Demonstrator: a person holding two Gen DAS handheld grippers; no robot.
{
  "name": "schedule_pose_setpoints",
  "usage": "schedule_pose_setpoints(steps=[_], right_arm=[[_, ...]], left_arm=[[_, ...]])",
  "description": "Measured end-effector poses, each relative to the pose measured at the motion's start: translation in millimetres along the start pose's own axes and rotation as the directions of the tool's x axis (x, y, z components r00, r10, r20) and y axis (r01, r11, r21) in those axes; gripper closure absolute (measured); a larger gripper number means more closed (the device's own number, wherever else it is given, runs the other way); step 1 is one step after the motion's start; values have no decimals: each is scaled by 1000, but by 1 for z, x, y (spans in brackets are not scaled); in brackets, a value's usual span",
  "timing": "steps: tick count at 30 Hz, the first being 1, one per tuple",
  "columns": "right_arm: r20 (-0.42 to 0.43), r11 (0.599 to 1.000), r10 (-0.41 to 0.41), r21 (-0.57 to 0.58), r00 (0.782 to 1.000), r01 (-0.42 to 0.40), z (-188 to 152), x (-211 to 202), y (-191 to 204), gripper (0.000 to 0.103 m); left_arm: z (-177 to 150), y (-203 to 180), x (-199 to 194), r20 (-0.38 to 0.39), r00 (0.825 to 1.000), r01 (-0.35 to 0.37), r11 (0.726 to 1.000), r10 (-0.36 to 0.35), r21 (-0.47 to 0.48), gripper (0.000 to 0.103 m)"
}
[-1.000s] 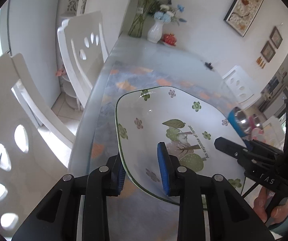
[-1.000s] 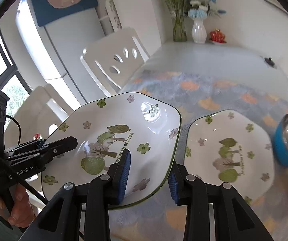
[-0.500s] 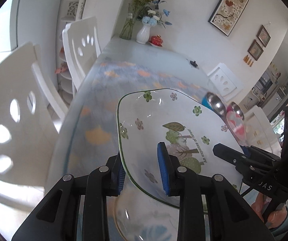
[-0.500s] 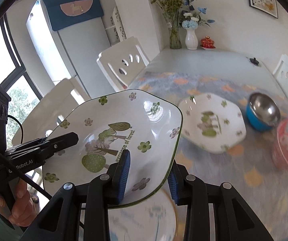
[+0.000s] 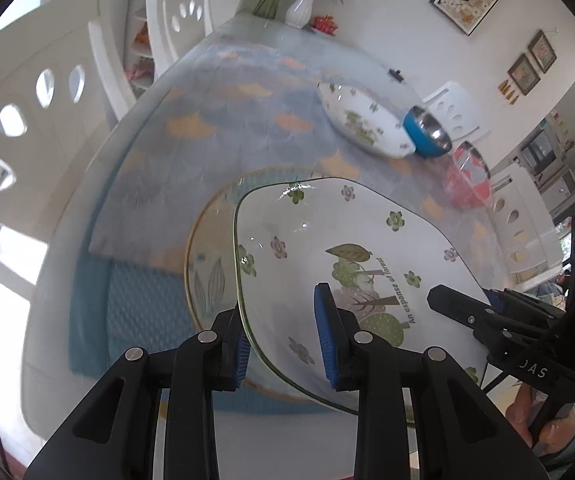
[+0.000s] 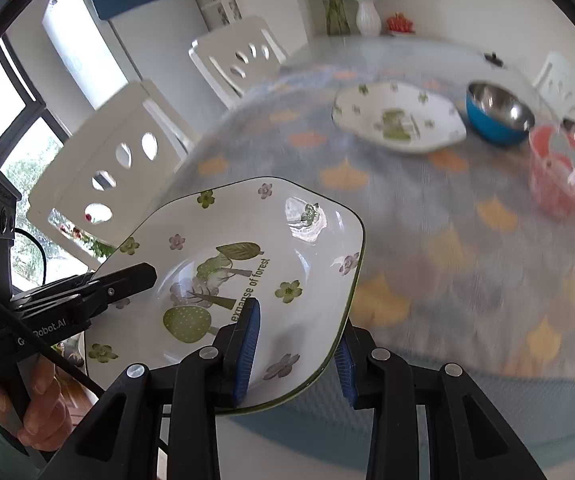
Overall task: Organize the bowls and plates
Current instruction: 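Lower the hexagonal plate onto the Sunflower plate and open both grippers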
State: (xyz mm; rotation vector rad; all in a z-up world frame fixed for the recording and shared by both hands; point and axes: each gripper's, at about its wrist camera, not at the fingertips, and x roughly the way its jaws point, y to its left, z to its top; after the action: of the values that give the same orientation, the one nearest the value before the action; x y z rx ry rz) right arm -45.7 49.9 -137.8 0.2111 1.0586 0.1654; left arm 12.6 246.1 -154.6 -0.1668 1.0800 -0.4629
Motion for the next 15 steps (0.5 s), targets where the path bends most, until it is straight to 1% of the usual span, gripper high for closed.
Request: schedule_pose_setpoints(steps=[3,7,11,15], right_arm=[[-18,1000,0,9,1000,0,-10,7,-2,69],[-40,1000,-3,19,999,3,-13,16,-1,69],[-55,1000,-12,21,998,13,-12,24,2,69],[-70,999,-27,28,997,29,-8,31,5,69]], left_arm=[[-8,1,5,-9,1000,-9,1000,9,-11,77],[-12,7,9,-18,1000,-17,1000,17,-23,77],[-10,12,11,-21,1000,-17,1000,17,-22,77],[-2,14,13,-19,999,-33,999,32,-18,77]])
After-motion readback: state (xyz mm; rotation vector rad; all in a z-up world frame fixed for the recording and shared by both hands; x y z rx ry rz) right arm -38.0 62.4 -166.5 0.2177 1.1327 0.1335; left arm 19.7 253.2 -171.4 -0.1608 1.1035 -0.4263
